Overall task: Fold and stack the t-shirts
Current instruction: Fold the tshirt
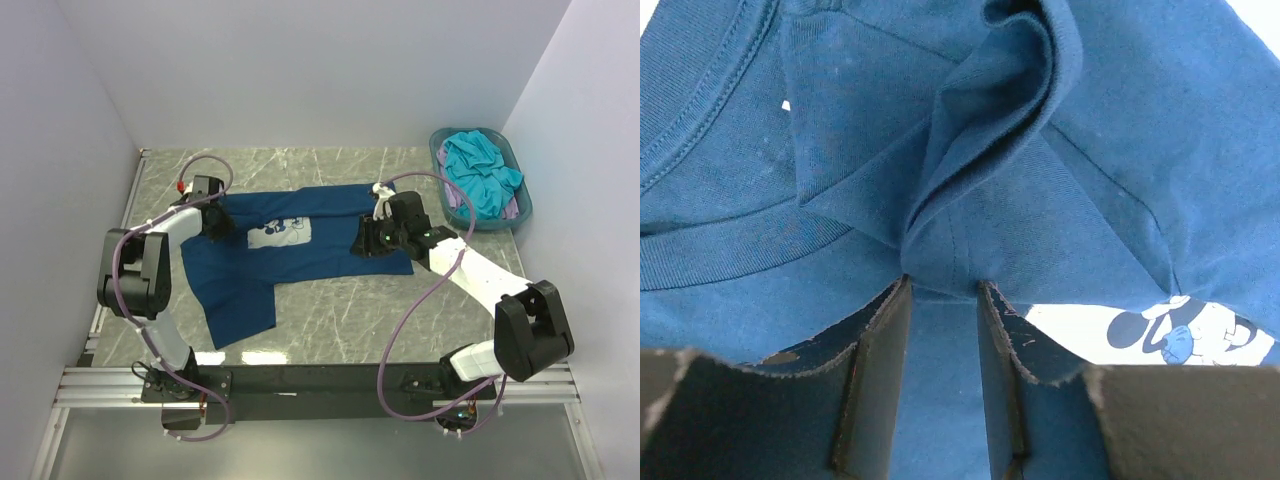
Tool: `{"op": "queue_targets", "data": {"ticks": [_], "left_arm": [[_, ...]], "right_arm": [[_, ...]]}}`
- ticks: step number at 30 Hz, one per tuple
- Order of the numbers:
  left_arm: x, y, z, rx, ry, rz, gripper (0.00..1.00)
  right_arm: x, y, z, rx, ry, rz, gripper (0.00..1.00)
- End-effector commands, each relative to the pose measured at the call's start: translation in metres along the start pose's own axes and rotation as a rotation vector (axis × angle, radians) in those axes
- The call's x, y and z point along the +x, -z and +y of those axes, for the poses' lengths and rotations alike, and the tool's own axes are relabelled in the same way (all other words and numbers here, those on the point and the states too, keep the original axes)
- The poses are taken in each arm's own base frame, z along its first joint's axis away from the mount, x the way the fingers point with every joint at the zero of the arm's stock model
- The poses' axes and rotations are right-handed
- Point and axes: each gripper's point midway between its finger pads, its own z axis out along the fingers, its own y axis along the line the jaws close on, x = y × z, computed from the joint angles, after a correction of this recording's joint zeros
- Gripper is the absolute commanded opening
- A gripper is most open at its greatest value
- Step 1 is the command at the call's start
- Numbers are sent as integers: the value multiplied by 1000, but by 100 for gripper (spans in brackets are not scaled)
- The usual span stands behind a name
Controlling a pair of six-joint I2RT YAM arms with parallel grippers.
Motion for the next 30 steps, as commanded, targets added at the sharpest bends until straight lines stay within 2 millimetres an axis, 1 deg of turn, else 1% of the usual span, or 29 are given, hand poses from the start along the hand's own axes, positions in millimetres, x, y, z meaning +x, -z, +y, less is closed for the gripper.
{"op": "queue_targets", "data": {"ticks": [1, 6, 9, 15, 16, 18, 21, 24, 25, 27, 29, 30], "left_arm": [[-6, 1, -5, 22, 32, -45, 39], [-4, -9, -5, 14, 22, -34, 40], [-5, -14, -9, 21, 19, -28, 40], [-2, -16, -10, 18, 10, -16, 37], [-2, -16, -10, 18, 11, -16, 34], [-1, -14, -12, 18, 1, -13, 32], [1, -10, -15, 25, -8, -10, 26], [2, -5, -20, 31, -14, -8, 3], [3, -2, -19, 23, -15, 1, 1], [-1, 5, -23, 29, -10, -2, 1], [2, 13, -22, 20, -12, 16, 1], [-3, 20, -27, 31, 1, 10, 1]], "right_arm": [[-12, 4, 6, -12, 29, -56, 49], [-12, 2, 7, -25, 24, -53, 49], [-10, 2, 7, -20, 22, -48, 49], [-11, 1, 6, -19, 20, -48, 49], [-10, 0, 5, -18, 18, -44, 49], [-10, 0, 6, -21, 17, -43, 49], [-10, -1, 6, -22, 17, -43, 49], [-10, 0, 7, -22, 16, -43, 49], [-10, 0, 6, -19, 16, -42, 49], [-11, 0, 6, -19, 19, -45, 49], [-11, 1, 6, -19, 19, -45, 49], [-11, 1, 6, -19, 19, -45, 49]]}}
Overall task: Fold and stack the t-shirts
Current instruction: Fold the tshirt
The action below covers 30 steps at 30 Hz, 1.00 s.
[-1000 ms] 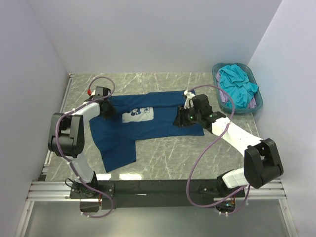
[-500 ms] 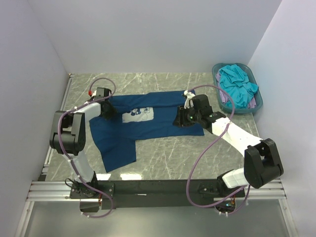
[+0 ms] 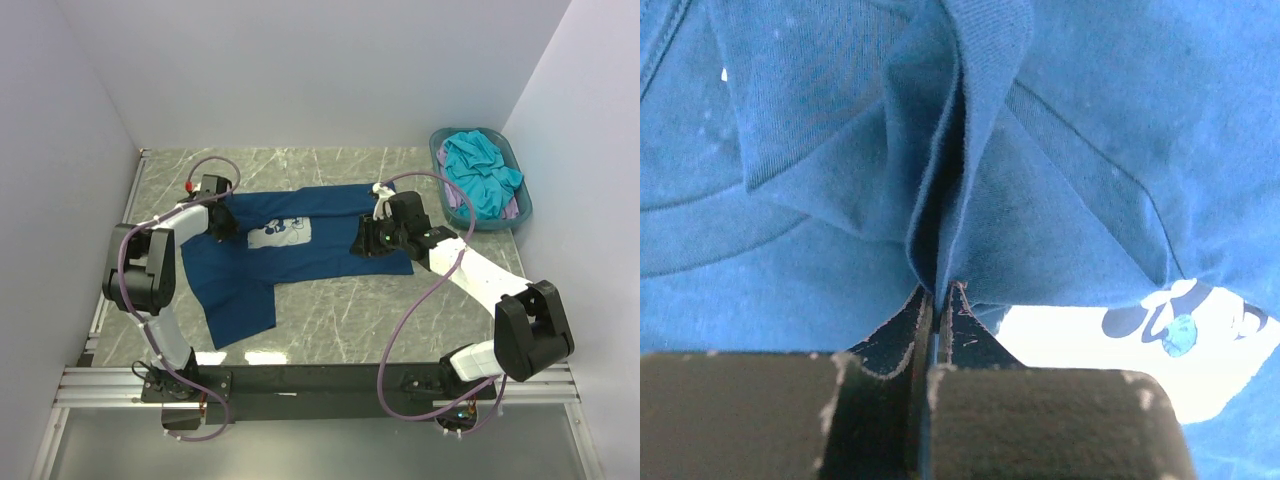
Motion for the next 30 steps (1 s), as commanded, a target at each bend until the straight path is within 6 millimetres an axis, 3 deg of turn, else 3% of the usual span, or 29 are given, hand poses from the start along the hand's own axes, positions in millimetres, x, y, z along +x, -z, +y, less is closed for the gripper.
{"op": "queue_targets", "data": {"ticks": [1, 6, 12, 17, 23, 27, 28, 30], "left_arm": [[-16, 30, -18, 39, 22, -20, 1], [-1, 53, -27, 78, 39, 62, 4], [27, 70, -36, 142, 63, 152, 17], [48, 90, -49, 217, 83, 193, 18], [83, 99, -58, 272, 77, 255, 20], [96, 100, -55, 279, 75, 283, 39], [95, 101, -53, 272, 72, 275, 50], [87, 104, -48, 248, 63, 233, 59]], "right_arm": [[-12, 2, 6, -18, 22, -47, 49], [-13, 3, 8, -22, 27, -49, 49], [-11, 4, 8, -24, 33, -47, 49], [-14, 3, 9, -29, 34, -47, 49], [-17, -1, 12, -49, 27, -38, 49], [-17, -6, 14, -62, 26, -25, 49], [-17, -6, 15, -63, 29, -21, 49], [-19, -7, 14, -59, 28, -22, 49]]}}
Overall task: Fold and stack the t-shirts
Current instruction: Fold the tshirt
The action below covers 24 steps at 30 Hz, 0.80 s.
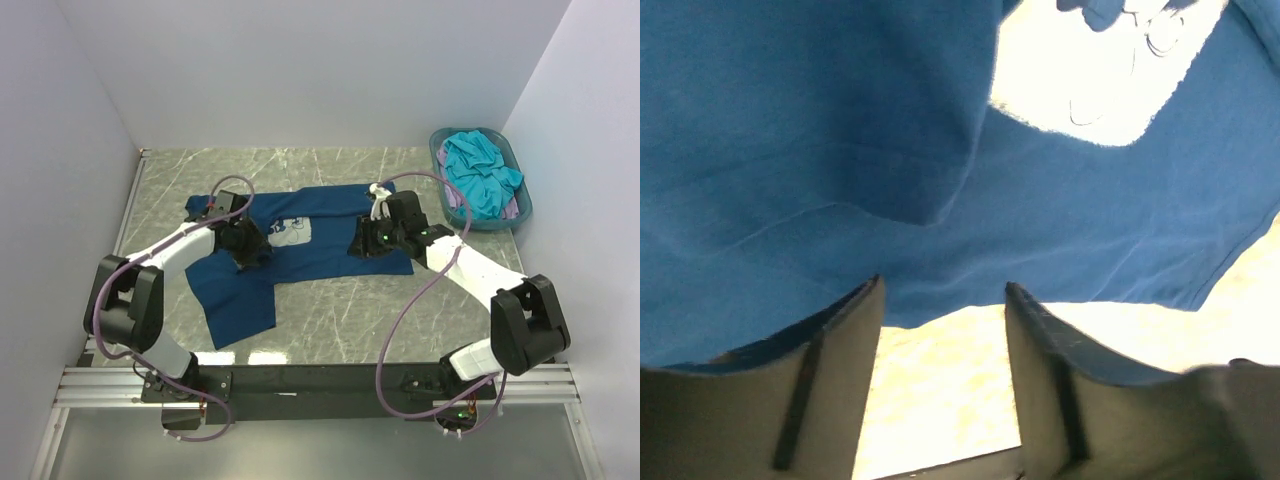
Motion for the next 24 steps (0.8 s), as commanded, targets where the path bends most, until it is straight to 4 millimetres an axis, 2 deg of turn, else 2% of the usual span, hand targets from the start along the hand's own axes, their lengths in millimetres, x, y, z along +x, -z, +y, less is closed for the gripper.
{"op": "queue_targets", "data": {"ticks": [1, 2, 5, 9, 11, 14, 16, 18, 20, 22, 24], "left_arm": [[-17, 21, -9, 37, 0, -83, 61], [-23, 27, -10, 39, -3, -105, 63], [-48, 37, 12, -22, 2, -182, 64], [-82, 42, 56, -94, 69, -234, 61], [-85, 37, 71, -122, 69, -226, 60], [-93, 29, 86, -157, 70, -223, 54], [-95, 24, 89, -164, 67, -219, 52], [-99, 17, 91, -177, 60, -211, 44], [-102, 9, 93, -195, 53, -197, 41], [-104, 2, 96, -214, 52, -187, 34], [-104, -4, 98, -222, 53, -178, 33]], "right_arm": [[-24, -2, 11, -29, 28, -53, 49], [-26, -2, 11, -25, 25, -56, 49], [-31, -5, 12, -29, 14, -61, 49], [-37, -11, 4, 11, -6, -66, 49], [-41, -13, -1, 33, -29, -70, 49], [-43, -16, -22, 91, -99, -68, 48], [-42, -17, -29, 104, -135, -68, 48], [-40, -18, -40, 122, -163, -63, 48], [-34, -20, -47, 137, -185, -50, 48], [-30, -21, -50, 145, -192, -39, 48], [-26, -23, -53, 152, -200, -28, 48]]}}
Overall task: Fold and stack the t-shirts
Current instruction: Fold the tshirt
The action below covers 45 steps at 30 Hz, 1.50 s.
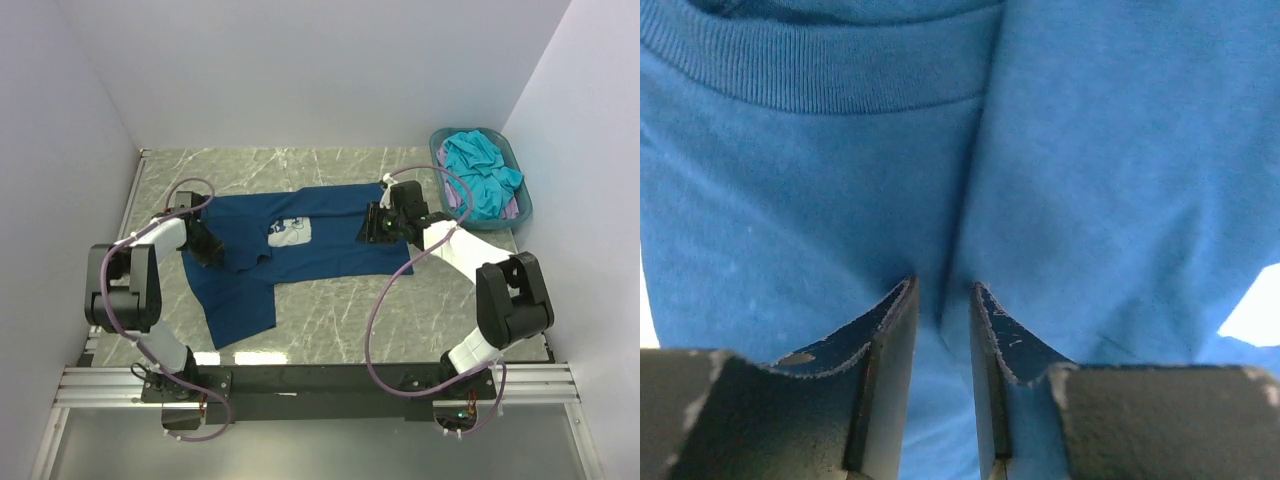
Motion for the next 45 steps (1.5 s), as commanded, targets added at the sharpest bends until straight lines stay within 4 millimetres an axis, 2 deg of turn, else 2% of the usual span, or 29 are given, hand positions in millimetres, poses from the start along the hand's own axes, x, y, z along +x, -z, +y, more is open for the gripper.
{"op": "queue_targets", "data": {"ticks": [1, 6, 12, 14, 18, 19, 27, 32, 37, 38, 40, 41, 42, 44, 45], "left_arm": [[-17, -4, -10, 10, -29, -41, 33], [-16, -12, -9, 0, -21, -30, 33], [-22, -12, -7, -17, -28, -55, 31], [-23, -12, -8, -14, -30, -53, 27], [-22, -10, -7, -22, -28, -52, 6], [-23, -7, -6, -25, -28, -59, 5], [-19, 11, 11, -82, -37, -75, 3], [-23, 19, 19, -120, -50, -103, 3], [-21, 20, 24, -150, -59, -91, 11], [-21, 21, 24, -150, -61, -91, 23], [-29, 31, 18, -130, -64, -124, 40], [-32, 36, 16, -123, -65, -134, 53], [-48, 46, 14, -106, -40, -171, 57], [-65, 55, 13, -91, -21, -203, 62], [-79, 61, 7, -72, -7, -232, 62]], "right_arm": [[-3, -5, -4, 17, -15, -8, 48], [2, -8, -9, 31, -23, 4, 47], [6, -11, -12, 32, -24, 16, 47], [7, -12, -12, 30, -24, 19, 47], [8, -11, -12, 31, -25, 22, 47], [7, -11, -12, 30, -21, 20, 47], [9, -11, -15, 44, -21, 32, 47], [12, -15, -25, 78, -44, 55, 48], [15, -17, -40, 116, -103, 79, 47], [14, -16, -43, 119, -111, 79, 48], [6, -14, -41, 111, -111, 56, 47], [0, -11, -40, 107, -111, 39, 48], [-10, -8, -41, 106, -120, 16, 48], [-23, -7, -42, 105, -138, -7, 48], [-38, -3, -44, 106, -145, -37, 48]]}}
